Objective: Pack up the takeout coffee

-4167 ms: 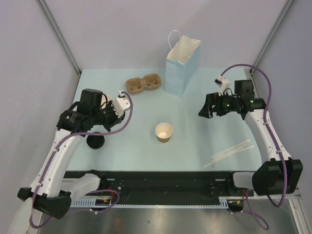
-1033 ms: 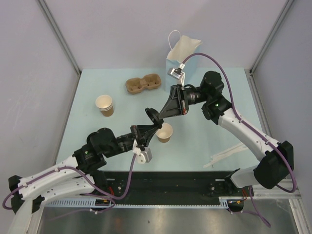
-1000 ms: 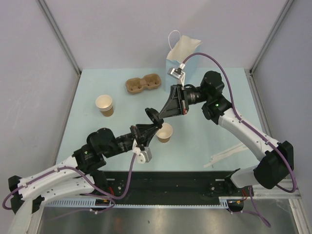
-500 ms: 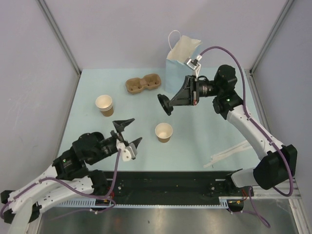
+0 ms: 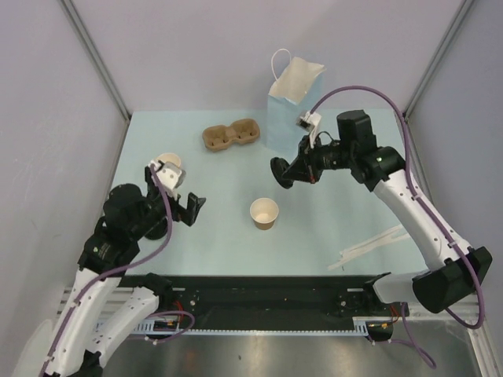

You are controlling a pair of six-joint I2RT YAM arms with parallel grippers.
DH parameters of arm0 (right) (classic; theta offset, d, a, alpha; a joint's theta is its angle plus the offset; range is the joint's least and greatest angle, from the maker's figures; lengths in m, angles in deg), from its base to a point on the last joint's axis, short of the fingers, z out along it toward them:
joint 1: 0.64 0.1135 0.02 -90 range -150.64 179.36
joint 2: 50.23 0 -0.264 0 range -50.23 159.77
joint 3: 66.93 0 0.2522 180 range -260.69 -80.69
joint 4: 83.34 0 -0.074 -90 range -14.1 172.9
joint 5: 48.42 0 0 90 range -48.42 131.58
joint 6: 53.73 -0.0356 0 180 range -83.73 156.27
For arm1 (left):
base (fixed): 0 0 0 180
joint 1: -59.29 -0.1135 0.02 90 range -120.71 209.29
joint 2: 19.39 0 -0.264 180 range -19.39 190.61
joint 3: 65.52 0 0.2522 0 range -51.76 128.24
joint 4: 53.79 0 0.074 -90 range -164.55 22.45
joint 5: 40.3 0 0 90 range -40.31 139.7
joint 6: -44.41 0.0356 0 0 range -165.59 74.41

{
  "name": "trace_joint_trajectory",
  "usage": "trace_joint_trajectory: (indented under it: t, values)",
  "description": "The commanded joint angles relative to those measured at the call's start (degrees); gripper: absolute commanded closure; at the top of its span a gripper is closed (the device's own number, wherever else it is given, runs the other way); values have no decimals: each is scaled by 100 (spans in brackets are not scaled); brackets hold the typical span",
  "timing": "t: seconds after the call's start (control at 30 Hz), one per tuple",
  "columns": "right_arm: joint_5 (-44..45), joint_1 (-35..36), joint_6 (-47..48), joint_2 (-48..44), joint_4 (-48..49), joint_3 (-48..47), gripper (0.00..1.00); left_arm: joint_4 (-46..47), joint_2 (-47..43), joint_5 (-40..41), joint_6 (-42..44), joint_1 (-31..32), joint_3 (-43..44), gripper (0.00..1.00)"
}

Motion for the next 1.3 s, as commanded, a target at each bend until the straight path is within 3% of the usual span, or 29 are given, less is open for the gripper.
trace_joint_trajectory:
  t: [0.0,0.23,0.33,0.5,0.77,1.0,1.27]
  values:
    - [1469,359,1708,-128,-914,-216,100,-553,758,-1282,-1046,-776,667,0]
    - [2164,719,2457,197,-1204,-101,100,-125,1480,-2533,-1931,-2103,651,0]
    - [2252,807,2755,320,-1361,-93,100,51,1568,-2649,-2135,-2551,458,0]
    - [2663,1176,2695,356,-1310,30,100,95,1630,-2412,-2056,-2561,317,1]
    - [4124,2661,2871,759,-1256,31,100,122,1463,-2455,-1934,-2561,80,0]
    - [4369,3057,2730,1120,-1266,4,100,244,1419,-2604,-2170,-2553,-298,0]
    - [4696,3286,2757,1638,-1274,-241,100,289,1551,-2561,-2188,-2561,-167,1]
